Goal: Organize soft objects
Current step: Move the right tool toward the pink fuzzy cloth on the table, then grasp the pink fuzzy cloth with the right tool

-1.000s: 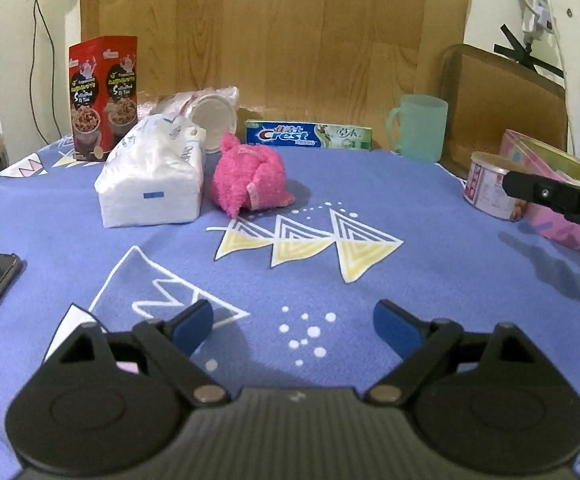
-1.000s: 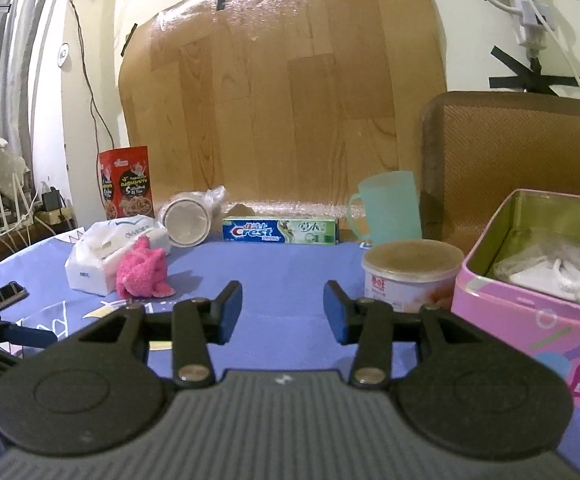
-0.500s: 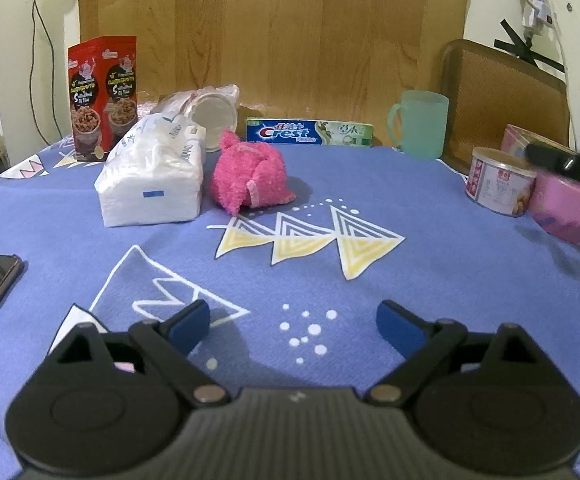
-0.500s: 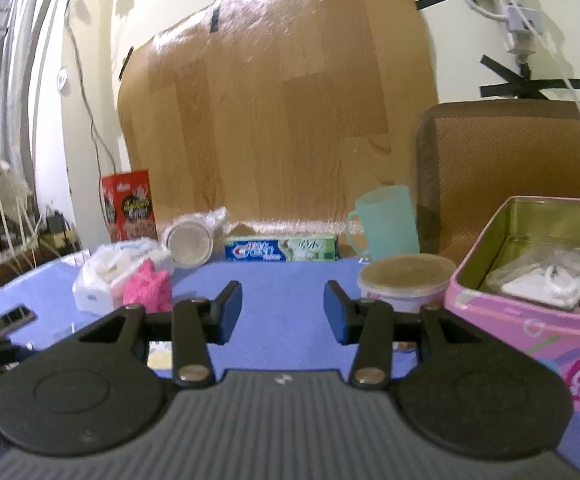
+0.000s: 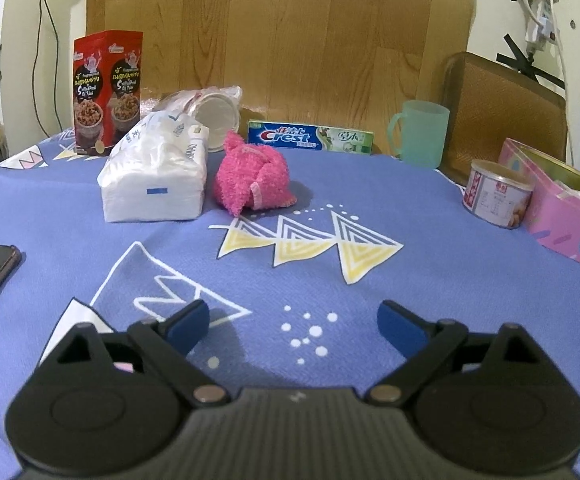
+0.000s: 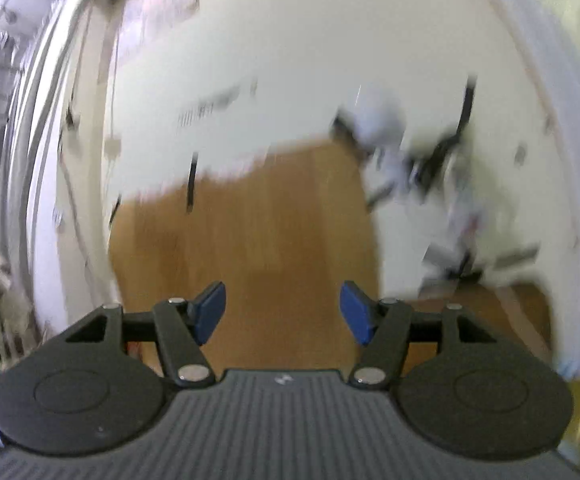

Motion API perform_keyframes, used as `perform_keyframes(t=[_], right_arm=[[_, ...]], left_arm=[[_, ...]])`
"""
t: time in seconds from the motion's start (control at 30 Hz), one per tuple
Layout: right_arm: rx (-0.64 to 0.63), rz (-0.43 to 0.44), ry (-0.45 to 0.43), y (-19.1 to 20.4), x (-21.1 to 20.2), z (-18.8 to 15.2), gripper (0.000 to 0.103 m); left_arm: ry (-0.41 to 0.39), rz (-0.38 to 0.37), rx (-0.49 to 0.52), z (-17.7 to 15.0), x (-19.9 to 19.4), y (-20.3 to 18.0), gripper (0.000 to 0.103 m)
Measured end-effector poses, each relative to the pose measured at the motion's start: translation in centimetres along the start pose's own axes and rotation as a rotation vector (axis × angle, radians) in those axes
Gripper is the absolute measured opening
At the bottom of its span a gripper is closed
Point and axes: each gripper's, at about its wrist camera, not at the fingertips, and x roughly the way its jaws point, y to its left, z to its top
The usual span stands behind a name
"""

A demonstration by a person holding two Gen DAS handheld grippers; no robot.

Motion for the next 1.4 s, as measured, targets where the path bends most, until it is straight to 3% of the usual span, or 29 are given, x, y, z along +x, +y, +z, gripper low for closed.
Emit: perform_keyframes(t=[0.1, 0.2, 0.43, 0.57, 0.77, 0.9, 0.97, 1.0, 1.03, 1.17, 1.4], right_arm=[[0.048, 0.085, 0.160, 2.0, 3.1, -4.4, 0.066], [0.072, 0.154, 0.266, 4.4, 5.6, -7.7, 0.066], [0.076, 0.227, 0.411, 8.8, 9.3, -12.4, 0.066], [0.005, 0.261, 0.474, 11.4, 10.5, -13.9, 0.066], [-0.102, 0.326, 0.561, 15.5, 14.8, -17.0, 0.067], [-0.145, 0.317, 0.606, 17.7, 19.3, -19.1, 0.078], [-0.157, 0.286, 0.657, 18.2, 21.6, -20.6, 0.075], [-0.169, 0.266, 0.700, 18.4, 22.8, -21.5, 0.056], [-0.185, 0.256, 0.684, 18.3, 23.1, -21.9, 0.049], [-0.154, 0.271, 0.698, 17.4, 21.6, -21.4, 0.046], [-0.216, 0.323, 0.684, 14.8, 12.7, -20.7, 0.046]], left_arm=[[0.000, -0.002, 0.004, 0.0, 0.0, 0.0, 0.095], [-0.005, -0.016, -0.006, 0.0, 0.0, 0.3, 0.095], [-0.012, -0.036, -0.022, -0.4, -1.0, 1.5, 0.097], [-0.021, -0.089, -0.103, -1.2, -3.5, 4.1, 0.097], [-0.064, -0.066, -0.110, -3.0, -7.9, 5.7, 0.099], [-0.036, -0.056, -0.145, -3.9, -8.5, 6.4, 0.099], [-0.045, -0.045, -0.149, -3.8, -8.9, 6.6, 0.099], [-0.054, -0.044, -0.151, -3.8, -9.2, 6.6, 0.099], [-0.064, -0.045, -0.152, -3.8, -9.5, 6.6, 0.099], [-0.064, -0.047, -0.131, -3.8, -9.3, 6.2, 0.099], [-0.022, -0.088, -0.121, -3.7, -8.3, 5.1, 0.099]])
